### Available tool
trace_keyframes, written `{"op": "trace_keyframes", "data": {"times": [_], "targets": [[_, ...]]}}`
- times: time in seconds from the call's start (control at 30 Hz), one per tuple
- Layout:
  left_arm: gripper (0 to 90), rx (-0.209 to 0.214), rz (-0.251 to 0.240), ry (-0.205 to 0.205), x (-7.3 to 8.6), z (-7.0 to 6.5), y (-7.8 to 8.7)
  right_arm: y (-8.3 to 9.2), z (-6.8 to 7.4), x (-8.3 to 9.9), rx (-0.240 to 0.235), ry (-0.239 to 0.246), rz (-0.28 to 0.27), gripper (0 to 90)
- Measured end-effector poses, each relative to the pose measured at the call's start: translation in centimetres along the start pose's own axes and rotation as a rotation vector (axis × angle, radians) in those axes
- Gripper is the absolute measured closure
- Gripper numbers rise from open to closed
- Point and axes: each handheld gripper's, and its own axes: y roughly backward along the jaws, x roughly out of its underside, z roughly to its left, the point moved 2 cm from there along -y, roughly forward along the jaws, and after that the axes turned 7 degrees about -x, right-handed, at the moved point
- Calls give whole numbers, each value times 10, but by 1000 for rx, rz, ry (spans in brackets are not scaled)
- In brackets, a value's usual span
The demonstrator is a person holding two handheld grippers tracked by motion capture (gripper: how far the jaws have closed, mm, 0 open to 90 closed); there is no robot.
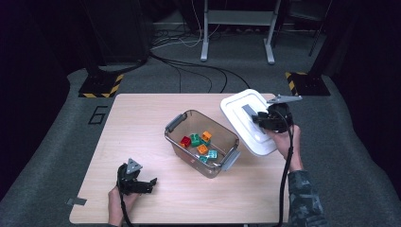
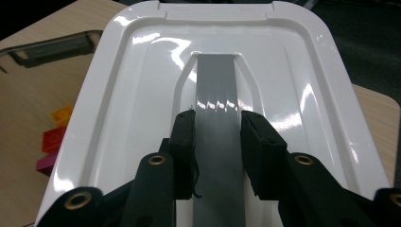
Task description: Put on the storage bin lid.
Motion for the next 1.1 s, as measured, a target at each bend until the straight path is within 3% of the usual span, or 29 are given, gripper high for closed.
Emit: {"op": "trace_keyframes", "data": {"times": [0.27, 0.3, 0.33, 0.7, 0.93, 1.1], "targets": [[4, 2, 4, -7, 0, 0, 0, -16, 45, -17, -97, 83, 14, 666], [4, 2, 4, -7, 0, 0, 0, -16, 45, -17, -97, 83, 14, 666], [4, 2, 4, -6, 0, 0, 0, -23, 57, -20, -122, 103, 23, 665], [4, 3, 5, -8, 0, 0, 0, -65, 103, -21, -222, 178, 84, 665], [4, 3, 2, -2, 0, 0, 0, -95, 129, -18, -239, 221, 150, 665], [4, 3, 2, -2, 0, 0, 0, -106, 134, -15, -223, 236, 168, 665]]}}
